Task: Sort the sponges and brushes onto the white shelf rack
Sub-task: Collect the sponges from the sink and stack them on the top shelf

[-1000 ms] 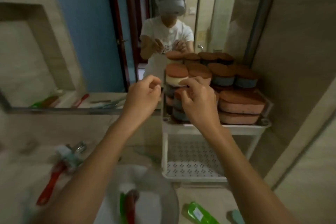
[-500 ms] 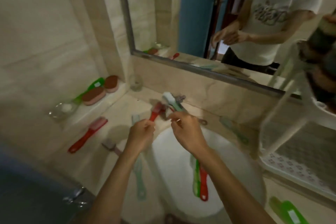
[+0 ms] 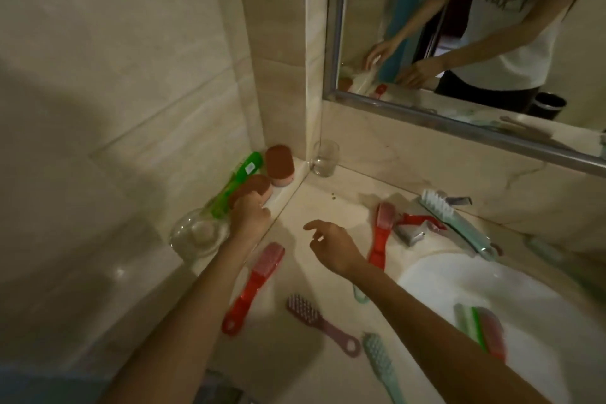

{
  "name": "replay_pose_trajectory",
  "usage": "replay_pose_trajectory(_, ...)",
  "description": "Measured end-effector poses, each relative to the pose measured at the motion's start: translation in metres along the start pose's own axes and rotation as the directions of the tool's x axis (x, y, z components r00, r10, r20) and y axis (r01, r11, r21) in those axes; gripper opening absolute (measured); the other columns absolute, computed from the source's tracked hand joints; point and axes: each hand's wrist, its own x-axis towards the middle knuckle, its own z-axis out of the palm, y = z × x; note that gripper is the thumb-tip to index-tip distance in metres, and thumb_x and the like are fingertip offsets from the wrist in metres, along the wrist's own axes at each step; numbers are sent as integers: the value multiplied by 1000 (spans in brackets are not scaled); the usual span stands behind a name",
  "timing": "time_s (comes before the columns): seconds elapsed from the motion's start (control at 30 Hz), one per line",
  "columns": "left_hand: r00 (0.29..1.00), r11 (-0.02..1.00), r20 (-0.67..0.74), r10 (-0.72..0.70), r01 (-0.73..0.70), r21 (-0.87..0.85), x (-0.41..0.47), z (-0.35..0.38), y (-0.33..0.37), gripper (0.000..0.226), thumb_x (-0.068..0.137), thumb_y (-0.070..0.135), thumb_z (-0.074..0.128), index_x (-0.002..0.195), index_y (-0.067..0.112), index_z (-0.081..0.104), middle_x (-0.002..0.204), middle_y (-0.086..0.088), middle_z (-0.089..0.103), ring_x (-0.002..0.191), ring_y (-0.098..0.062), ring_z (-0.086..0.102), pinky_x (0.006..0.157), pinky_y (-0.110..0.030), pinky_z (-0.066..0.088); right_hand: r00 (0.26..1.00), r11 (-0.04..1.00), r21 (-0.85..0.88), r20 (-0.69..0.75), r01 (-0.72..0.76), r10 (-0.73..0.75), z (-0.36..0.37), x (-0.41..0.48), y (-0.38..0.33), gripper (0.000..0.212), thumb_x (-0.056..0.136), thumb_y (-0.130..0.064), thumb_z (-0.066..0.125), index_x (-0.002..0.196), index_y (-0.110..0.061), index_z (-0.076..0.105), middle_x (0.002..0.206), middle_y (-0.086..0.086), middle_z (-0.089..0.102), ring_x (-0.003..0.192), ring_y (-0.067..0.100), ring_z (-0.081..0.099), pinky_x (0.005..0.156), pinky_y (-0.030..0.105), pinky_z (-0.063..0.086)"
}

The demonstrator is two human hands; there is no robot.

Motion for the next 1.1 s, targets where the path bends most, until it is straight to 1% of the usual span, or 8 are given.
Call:
replay_pose_trajectory(0.13, 1000, 993, -9, -10, 11, 121, 59, 11, -15, 32, 84, 30, 61, 106, 7, 63, 108, -15, 67, 100, -33, 61, 83, -39, 50, 998, 995, -81, 32, -58, 61, 0, 52, -6, 47, 92, -10, 45, 137, -21, 40, 128, 18, 47, 116, 32, 51, 97, 34, 41)
replay_pose_trajectory(0.33, 1000, 968, 5, 20, -21, 250, 74, 15, -11, 62, 86, 49, 56, 132, 10, 42, 136, -16, 43, 127, -33, 40, 102, -43, 37, 998, 981, -183, 4, -58, 60, 1, 128, -19, 55, 93, -14, 43, 144, -29, 27, 140, 22, 31, 128, 38, 37, 103, 42, 37)
replay_pose_trajectory(0.43, 999, 958, -34, 24, -13, 286, 82, 18, -15, 62, 88, 47, 54, 134, 9, 37, 141, -16, 39, 132, -33, 32, 103, -42, 34, 998, 969, -242, 31, -44, 53, 4, 154, -26, 63, 93, -10, 39, 146, -34, 16, 152, 22, 10, 137, 41, 24, 109, 44, 31)
replay_pose_trajectory(0.57, 998, 955, -56, -32, 47, 293, 88, 13, -11, 71, 84, 44, 61, 136, 5, 32, 142, -16, 40, 133, -34, 32, 104, -41, 34, 997, 954, -298, 56, -30, 49, 8, 181, -27, 64, 94, -12, 39, 146, -37, 13, 154, 20, 0, 139, 45, 16, 111, 44, 27)
replay_pose_trajectory(0.73, 986, 949, -140, -93, 131, 287, 87, 5, -2, 76, 83, 52, 55, 133, -2, 35, 139, -19, 40, 131, -33, 32, 108, -38, 26, 999, 983, -177, -38, -38, 32, 14, 189, -25, 49, 88, -26, 54, 133, -24, 36, 138, 19, 27, 128, 42, 31, 103, 46, 37)
replay_pose_trajectory(0.9, 980, 953, -136, -147, 177, 245, 80, 7, -2, 82, 84, 47, 56, 140, -5, 25, 144, -20, 34, 133, -34, 30, 110, -40, 28, 995, 985, -143, -56, -94, 87, 20, 188, -26, 53, 81, -29, 63, 124, -13, 35, 130, 19, 35, 121, 38, 37, 101, 49, 39)
replay_pose_trajectory(1.0, 981, 959, -137, -140, 169, 227, 74, 5, -1, 76, 84, 45, 57, 137, -4, 32, 141, -20, 36, 132, -33, 31, 108, -41, 29, 986, 977, -174, -130, -123, 101, 18, 185, -22, 52, 83, -29, 62, 125, -9, 39, 129, 21, 37, 118, 38, 39, 99, 45, 40)
replay_pose_trajectory(1.1, 980, 980, -163, -111, 135, 145, 67, -1, 11, 71, 80, 43, 61, 130, -2, 39, 136, -20, 39, 129, -33, 32, 106, -40, 31, 970, 988, -89, -219, -129, 107, 6, 169, -16, 51, 83, -32, 62, 121, -6, 40, 127, 21, 40, 114, 39, 45, 94, 42, 42)
